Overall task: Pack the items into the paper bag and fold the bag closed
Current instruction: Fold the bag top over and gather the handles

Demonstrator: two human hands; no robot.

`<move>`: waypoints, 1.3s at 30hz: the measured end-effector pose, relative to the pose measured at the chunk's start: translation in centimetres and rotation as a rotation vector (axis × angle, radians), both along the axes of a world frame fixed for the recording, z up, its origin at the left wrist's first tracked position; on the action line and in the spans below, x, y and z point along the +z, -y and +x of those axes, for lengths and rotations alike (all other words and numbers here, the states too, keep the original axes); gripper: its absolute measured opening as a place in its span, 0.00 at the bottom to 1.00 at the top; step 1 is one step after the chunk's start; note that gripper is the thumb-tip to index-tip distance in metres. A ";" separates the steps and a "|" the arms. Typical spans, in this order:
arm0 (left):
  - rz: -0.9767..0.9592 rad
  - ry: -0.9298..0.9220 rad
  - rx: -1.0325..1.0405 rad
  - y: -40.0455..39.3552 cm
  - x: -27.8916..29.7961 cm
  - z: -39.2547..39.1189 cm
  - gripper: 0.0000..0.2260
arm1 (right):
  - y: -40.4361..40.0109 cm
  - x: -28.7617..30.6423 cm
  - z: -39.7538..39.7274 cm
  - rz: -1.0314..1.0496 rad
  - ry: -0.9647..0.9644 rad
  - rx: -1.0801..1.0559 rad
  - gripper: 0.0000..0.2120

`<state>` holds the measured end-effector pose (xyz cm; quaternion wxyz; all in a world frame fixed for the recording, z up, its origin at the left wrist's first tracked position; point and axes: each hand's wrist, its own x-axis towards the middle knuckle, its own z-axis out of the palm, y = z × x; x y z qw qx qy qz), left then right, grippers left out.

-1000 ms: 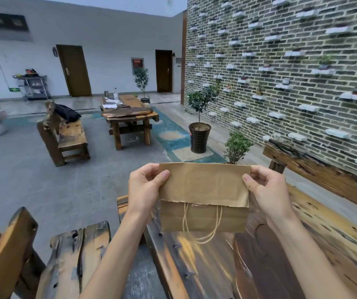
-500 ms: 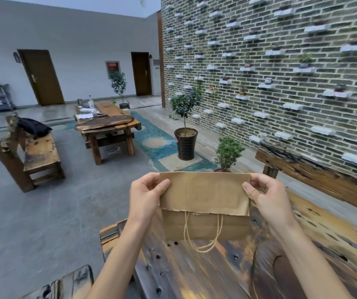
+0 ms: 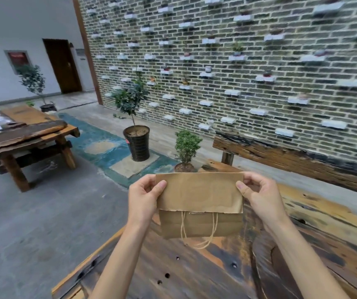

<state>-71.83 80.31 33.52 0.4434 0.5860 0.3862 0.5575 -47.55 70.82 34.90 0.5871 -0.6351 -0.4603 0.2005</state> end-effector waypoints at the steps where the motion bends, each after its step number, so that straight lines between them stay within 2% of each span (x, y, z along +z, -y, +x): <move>1: -0.007 0.002 -0.028 -1.4 -0.4 -0.2 0.13 | -0.7 -0.2 -0.3 -0.013 0.009 -0.020 0.13; 3: -0.017 -0.008 -0.086 -4.0 -1.3 -0.6 0.15 | -1.8 -1.0 -0.7 -0.050 0.024 -0.054 0.12; 7: -0.031 -0.075 -0.192 -8.2 -3.7 -1.0 0.09 | -3.4 -3.0 -1.3 -0.141 0.082 -0.124 0.09; 11: -0.074 -0.132 -0.275 -10.7 -6.1 -0.3 0.18 | -4.1 -5.3 -1.5 -0.224 0.117 -0.184 0.06; 17: -0.173 -0.217 -0.412 -13.6 -11.3 1.3 0.09 | -4.3 -9.7 -0.7 -0.405 0.167 -0.287 0.05; 22: -0.253 -0.350 -0.441 -15.4 -16.2 3.1 0.10 | -4.4 -14.0 -0.5 -0.502 0.133 -0.361 0.05; 26: -0.341 -0.419 -0.420 -16.3 -19.6 4.7 0.02 | -5.2 -17.8 0.0 -0.588 0.104 -0.378 0.04; 29: -0.399 -0.464 -0.406 -17.1 -22.3 5.8 0.03 | -6.0 -20.4 0.6 -0.640 0.081 -0.388 0.03; 39: -0.622 -0.497 -0.489 -18.3 -28.5 7.8 0.03 | -7.9 -27.7 2.3 -0.808 -0.056 -0.387 0.04</move>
